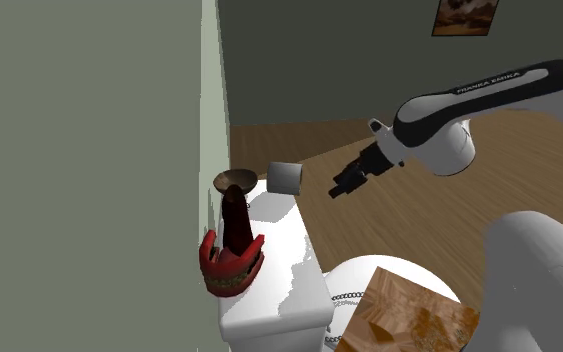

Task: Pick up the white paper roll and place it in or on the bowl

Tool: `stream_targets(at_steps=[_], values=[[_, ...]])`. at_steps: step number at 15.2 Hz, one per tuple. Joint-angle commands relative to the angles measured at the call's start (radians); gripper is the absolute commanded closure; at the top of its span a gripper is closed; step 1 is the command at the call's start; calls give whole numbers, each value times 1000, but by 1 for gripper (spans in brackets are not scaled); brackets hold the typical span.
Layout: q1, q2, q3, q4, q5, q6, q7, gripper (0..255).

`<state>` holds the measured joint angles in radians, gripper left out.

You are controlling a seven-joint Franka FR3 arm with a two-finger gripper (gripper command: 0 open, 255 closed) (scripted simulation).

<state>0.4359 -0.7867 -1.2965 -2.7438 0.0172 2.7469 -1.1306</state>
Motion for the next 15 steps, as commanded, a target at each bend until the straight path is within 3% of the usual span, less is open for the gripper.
stream_targets(at_steps=[1,4,7,11,15], values=[[143,-40,-153,63,15,44,-99,0],[310,-151,-323,171,7,72,-214,0],[434,-284,-431,295,-12,66,-312,0],[564,-472,-502,483,-33,14,-430,0],[624,-511,-519,527,-36,31,-446,0]])
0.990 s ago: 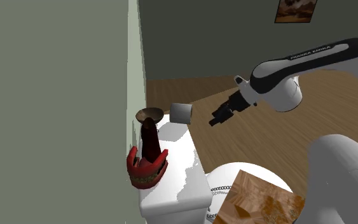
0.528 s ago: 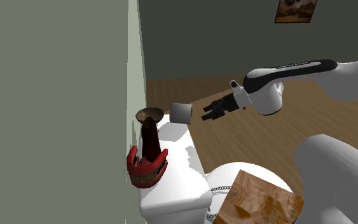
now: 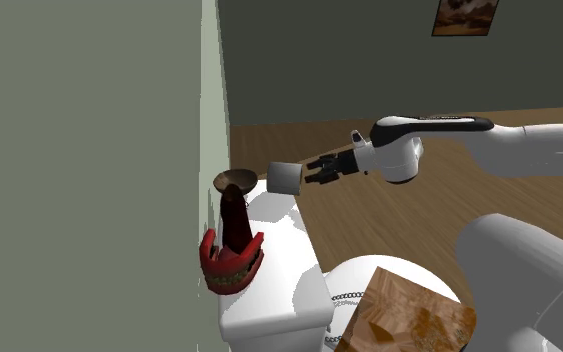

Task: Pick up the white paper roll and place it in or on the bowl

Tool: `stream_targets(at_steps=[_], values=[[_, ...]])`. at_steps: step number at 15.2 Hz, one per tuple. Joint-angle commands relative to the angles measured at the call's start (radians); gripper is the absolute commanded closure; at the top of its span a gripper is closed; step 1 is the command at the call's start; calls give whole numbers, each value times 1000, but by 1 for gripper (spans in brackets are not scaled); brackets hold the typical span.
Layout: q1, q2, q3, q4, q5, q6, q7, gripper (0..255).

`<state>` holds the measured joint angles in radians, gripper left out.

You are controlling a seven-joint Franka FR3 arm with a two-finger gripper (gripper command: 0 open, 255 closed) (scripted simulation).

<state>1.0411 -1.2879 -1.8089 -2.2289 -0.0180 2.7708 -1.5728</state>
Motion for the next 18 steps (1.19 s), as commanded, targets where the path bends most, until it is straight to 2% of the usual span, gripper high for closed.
stream_targets(at_steps=[1,5,12,13,18], values=[[33,-13,-11,17,-1,17,-4,0],[83,-26,-24,35,-2,49,-4,0],[83,-26,-24,35,-2,49,-4,0],[83,-26,-24,35,-2,49,-4,255],[83,-26,-24,34,-2,49,-4,255]])
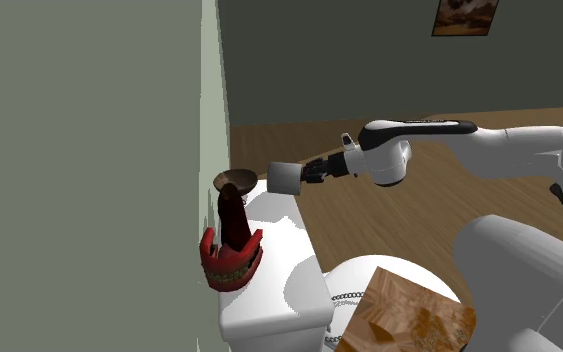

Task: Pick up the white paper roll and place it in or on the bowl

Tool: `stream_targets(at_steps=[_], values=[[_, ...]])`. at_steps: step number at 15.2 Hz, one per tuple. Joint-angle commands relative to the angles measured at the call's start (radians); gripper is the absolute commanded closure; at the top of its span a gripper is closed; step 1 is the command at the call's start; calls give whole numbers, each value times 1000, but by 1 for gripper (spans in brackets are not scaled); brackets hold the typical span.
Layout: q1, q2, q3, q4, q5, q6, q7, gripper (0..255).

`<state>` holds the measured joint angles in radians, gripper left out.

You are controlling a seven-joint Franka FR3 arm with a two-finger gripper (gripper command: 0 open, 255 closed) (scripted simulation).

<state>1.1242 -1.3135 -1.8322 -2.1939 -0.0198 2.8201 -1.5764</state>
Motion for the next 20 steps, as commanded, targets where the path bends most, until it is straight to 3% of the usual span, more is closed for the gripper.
stream_targets(at_steps=[1,4,20], values=[[0,0,-1,-1,0,0,0,255],[0,0,-1,0,0,-1,0,255],[-59,112,139,-22,45,-56,114,255]])
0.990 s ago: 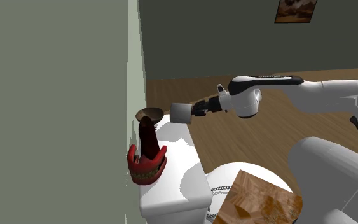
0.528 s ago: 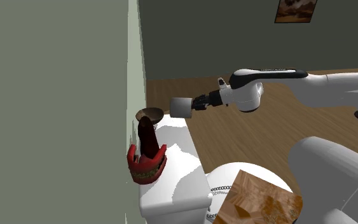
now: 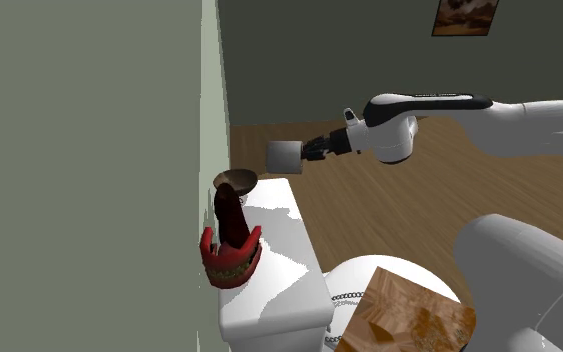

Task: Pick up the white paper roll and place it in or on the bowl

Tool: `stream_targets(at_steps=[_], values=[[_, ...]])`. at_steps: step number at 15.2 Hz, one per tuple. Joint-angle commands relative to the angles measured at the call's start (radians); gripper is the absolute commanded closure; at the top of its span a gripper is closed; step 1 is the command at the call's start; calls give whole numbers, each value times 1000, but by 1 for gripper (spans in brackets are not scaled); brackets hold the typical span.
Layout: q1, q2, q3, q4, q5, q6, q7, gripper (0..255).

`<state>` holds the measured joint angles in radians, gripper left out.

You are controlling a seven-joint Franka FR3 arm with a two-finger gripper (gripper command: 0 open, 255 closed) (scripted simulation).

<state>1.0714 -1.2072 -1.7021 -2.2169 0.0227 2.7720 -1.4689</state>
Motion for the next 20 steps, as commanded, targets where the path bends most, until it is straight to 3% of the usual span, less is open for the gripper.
stream_targets(at_steps=[1,7,19,20], values=[[-10,12,18,1,5,-12,13,255],[-31,48,71,6,21,-39,55,255],[405,75,-25,170,49,191,133,255],[408,67,-31,169,47,195,126,255]])
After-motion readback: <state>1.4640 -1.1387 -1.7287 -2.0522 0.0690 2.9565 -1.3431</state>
